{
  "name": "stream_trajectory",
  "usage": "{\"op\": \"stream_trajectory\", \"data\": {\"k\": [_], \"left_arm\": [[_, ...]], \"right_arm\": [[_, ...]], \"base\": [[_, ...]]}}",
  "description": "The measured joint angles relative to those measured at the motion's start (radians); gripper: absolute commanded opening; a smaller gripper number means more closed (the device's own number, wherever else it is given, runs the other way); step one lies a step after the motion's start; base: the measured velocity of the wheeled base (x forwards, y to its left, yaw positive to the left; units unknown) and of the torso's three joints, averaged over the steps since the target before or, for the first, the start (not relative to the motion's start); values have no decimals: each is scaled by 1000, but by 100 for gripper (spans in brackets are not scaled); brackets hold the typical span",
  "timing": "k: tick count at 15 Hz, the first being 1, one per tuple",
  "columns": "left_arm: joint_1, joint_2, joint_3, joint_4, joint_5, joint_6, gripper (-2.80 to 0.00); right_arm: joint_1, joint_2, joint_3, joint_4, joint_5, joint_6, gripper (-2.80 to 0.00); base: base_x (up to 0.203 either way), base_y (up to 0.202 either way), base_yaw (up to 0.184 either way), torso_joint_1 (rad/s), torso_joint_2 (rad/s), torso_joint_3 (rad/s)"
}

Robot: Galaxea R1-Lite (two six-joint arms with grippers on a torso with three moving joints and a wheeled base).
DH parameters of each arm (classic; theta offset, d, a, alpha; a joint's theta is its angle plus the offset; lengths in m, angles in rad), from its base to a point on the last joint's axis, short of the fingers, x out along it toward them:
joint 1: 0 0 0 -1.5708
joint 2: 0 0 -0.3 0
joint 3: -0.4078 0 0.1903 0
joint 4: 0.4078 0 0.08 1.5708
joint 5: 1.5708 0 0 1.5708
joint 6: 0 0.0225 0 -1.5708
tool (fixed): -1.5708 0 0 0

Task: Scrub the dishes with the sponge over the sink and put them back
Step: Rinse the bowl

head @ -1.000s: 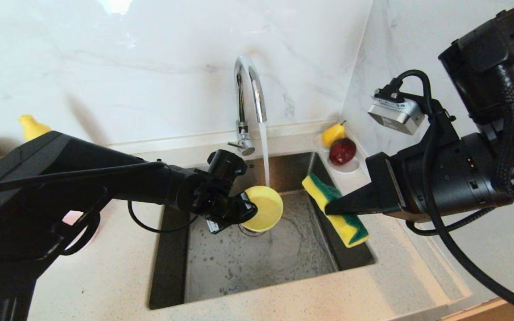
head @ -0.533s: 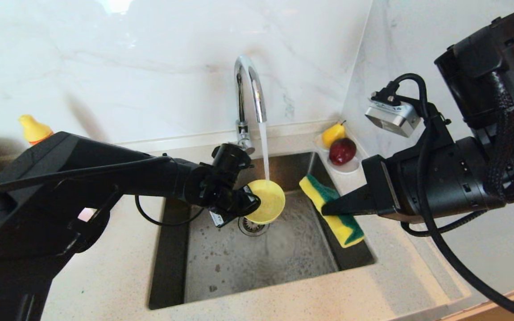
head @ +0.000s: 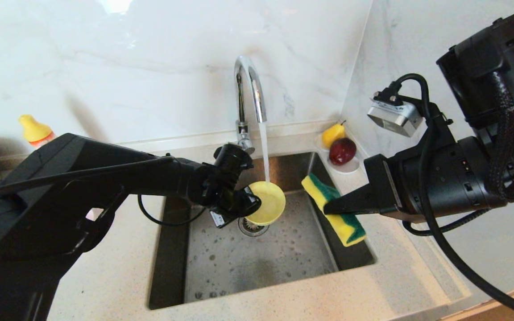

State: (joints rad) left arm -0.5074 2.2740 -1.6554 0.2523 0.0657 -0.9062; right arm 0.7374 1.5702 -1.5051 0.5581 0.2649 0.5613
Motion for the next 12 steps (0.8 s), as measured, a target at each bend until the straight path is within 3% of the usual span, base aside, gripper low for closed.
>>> {"op": "stream_trajectory", "data": {"k": [5, 8, 12], "left_arm": [[0, -33, 48, 39, 0, 3, -280], [7, -125, 187, 35, 20, 32, -280], [49, -318, 376, -21, 104, 107, -280]], "right_arm": [[-3, -1, 1, 0, -1, -1, -280], [-20, -2, 2, 0, 0, -2, -280], [-27, -1, -1, 0, 0, -2, -280]], "base": [[0, 0, 0, 0, 0, 0], [0, 0, 0, 0, 0, 0], [0, 0, 0, 0, 0, 0]]}}
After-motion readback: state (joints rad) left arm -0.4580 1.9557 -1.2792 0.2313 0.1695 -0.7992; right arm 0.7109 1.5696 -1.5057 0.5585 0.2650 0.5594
